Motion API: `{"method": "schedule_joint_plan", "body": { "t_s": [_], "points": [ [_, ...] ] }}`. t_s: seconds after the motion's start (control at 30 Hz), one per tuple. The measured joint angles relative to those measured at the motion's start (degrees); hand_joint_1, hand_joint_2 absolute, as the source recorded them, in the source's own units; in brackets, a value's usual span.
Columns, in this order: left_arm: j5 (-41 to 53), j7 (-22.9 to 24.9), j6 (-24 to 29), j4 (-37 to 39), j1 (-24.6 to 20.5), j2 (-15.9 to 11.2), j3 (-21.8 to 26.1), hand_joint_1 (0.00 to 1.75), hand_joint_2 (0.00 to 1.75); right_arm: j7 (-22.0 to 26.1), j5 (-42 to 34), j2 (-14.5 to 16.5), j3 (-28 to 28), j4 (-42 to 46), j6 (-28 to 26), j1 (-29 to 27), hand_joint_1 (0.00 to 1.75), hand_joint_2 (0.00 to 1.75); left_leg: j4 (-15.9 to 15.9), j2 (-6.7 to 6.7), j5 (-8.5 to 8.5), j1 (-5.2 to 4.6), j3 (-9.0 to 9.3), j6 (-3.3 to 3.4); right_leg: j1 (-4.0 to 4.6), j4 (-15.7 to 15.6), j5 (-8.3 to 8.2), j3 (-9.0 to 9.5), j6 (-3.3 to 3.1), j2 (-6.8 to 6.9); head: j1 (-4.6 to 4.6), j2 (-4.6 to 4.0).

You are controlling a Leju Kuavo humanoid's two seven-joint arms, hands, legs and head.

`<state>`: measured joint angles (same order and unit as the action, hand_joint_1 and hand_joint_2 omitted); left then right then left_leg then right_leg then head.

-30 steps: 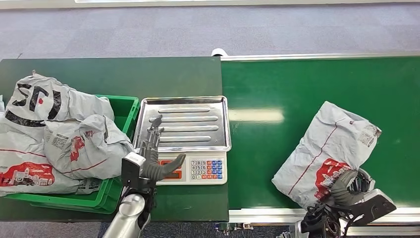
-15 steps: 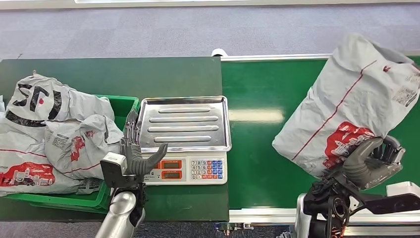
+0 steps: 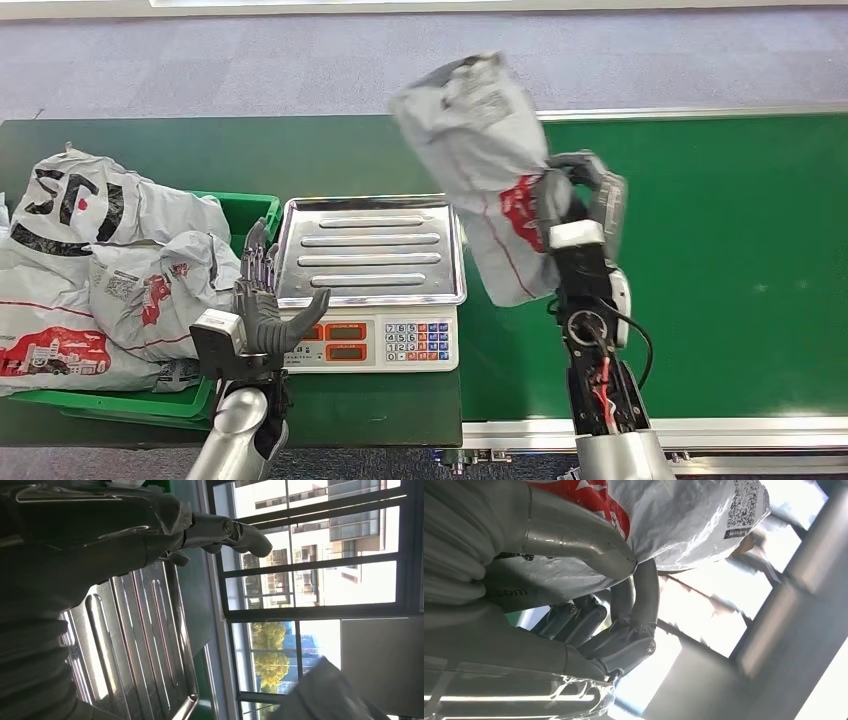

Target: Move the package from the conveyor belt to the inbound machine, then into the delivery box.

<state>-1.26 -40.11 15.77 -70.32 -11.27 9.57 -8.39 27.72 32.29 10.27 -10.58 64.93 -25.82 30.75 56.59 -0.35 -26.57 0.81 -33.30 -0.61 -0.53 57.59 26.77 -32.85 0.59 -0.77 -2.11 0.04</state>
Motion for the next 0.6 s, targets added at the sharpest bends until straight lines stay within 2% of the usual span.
{"method": "schedule_joint_plan", "body": {
  "t_s": [0.1,0.23,0.4,0.6],
  "points": [
    [-0.17,0.0,-0.5,0.01,0.21,-0.31,0.0,0.0,1.75,-5.1,7.1,-1.2,-5.41,-12.74,2.9,5.56,1.75,1.75,0.0,-0.22,0.06,0.0,-0.04,0.04,0.0,0.0,0.0,0.02,0.0,0.22,0.02,0.0],
    [-0.12,-0.01,-1.06,0.01,0.45,-0.64,0.02,0.0,1.75,-6.67,11.02,-1.72,-10.22,-23.41,5.56,9.97,1.75,1.75,0.01,-0.27,0.06,0.0,-0.08,0.04,0.0,0.01,0.01,0.0,0.01,0.27,0.01,0.0],
    [0.34,0.0,-1.44,0.04,0.45,-0.77,0.02,0.0,1.75,-6.5,11.72,-1.62,-13.63,-30.17,8.72,13.07,1.75,1.75,0.01,-0.23,0.04,0.0,-0.08,0.03,0.0,0.0,0.01,-0.03,0.01,0.24,0.01,0.0],
    [0.66,0.0,-1.98,0.08,0.43,-0.7,0.03,0.0,1.75,-3.76,7.46,-0.52,-14.19,-33.7,8.44,14.04,1.75,1.75,0.01,-0.2,0.04,0.01,-0.04,0.03,0.01,0.0,0.0,-0.02,0.0,0.2,0.01,0.0]
  ]
}}
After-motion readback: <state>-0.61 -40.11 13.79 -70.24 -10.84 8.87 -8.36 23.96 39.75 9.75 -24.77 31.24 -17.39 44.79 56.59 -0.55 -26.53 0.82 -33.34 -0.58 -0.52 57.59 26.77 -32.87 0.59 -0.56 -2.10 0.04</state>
